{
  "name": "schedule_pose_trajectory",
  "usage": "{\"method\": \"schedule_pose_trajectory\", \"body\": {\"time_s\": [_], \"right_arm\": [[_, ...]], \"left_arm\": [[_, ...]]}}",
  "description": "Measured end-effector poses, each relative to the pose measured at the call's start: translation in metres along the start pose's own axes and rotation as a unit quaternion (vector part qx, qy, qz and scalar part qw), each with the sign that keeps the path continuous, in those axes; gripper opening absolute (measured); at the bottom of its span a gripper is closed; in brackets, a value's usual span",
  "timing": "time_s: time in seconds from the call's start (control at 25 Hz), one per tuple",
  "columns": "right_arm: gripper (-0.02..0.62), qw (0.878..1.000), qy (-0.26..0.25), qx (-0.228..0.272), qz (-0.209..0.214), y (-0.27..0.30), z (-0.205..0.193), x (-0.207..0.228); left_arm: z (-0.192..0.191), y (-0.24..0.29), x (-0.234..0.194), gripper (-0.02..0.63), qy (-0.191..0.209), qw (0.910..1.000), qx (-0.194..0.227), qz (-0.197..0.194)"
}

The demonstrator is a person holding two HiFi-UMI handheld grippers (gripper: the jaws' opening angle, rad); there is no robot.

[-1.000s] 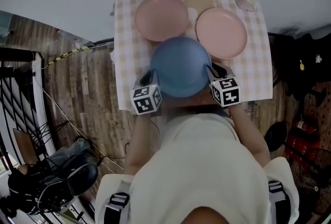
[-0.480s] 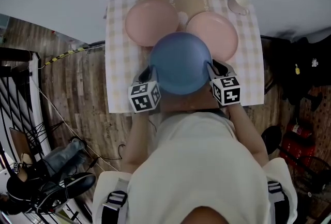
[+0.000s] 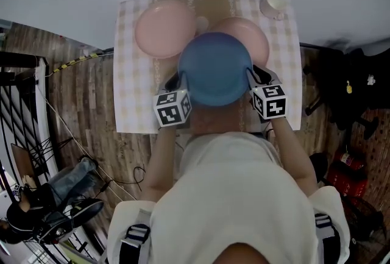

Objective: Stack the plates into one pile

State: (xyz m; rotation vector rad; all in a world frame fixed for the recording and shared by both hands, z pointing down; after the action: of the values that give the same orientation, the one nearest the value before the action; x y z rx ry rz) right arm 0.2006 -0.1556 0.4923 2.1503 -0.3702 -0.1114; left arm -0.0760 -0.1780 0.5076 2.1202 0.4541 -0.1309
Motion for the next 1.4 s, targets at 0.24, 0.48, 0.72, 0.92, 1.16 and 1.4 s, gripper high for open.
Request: {"method": "schedule_pose_trajectory", "body": {"time_s": [0.24, 0.48, 0.72, 0.92, 1.16, 1.4], "right_arm": [[0.067, 1.000, -0.012, -0.002, 0.003, 0.002, 0.005, 0.033], [0.067, 1.000, -0.024, -0.006, 0.004, 0.007, 0.011, 0.063], [0.069, 0.999, -0.033, -0.010, 0.007, 0.017, 0.019, 0.087], [0.067, 1.000, -0.027, -0.011, 0.006, 0.024, 0.023, 0.101], [0.066, 0.999, -0.025, -0.021, -0.011, 0.032, 0.026, 0.115], [0.066, 0.999, -0.031, -0.035, -0.014, 0.042, 0.029, 0.120]], "left_arm": [[0.009, 0.017, 0.026, 0.038, 0.004, 0.9999, -0.006, 0.007], [0.021, 0.034, 0.047, 0.043, 0.012, 0.9997, -0.011, 0.016], [0.032, 0.049, 0.061, 0.052, 0.028, 0.9991, -0.017, 0.025], [0.043, 0.059, 0.069, 0.057, 0.037, 0.9987, -0.023, 0.027], [0.050, 0.076, 0.077, 0.064, 0.060, 0.9967, -0.040, 0.036], [0.052, 0.089, 0.077, 0.069, 0.079, 0.9939, -0.057, 0.052]]}}
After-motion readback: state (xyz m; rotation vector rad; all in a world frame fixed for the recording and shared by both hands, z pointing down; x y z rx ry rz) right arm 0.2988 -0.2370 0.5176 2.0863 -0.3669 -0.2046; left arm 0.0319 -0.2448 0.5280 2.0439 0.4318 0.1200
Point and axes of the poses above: the fingertips, and each gripper's own axes: y forward along the fingers, x to its right, z out of its top, the point moved 7 cm from there along -y, backward along the fingers, and after that the axes turned 14 degrees about -x, right-handed, at the moved point
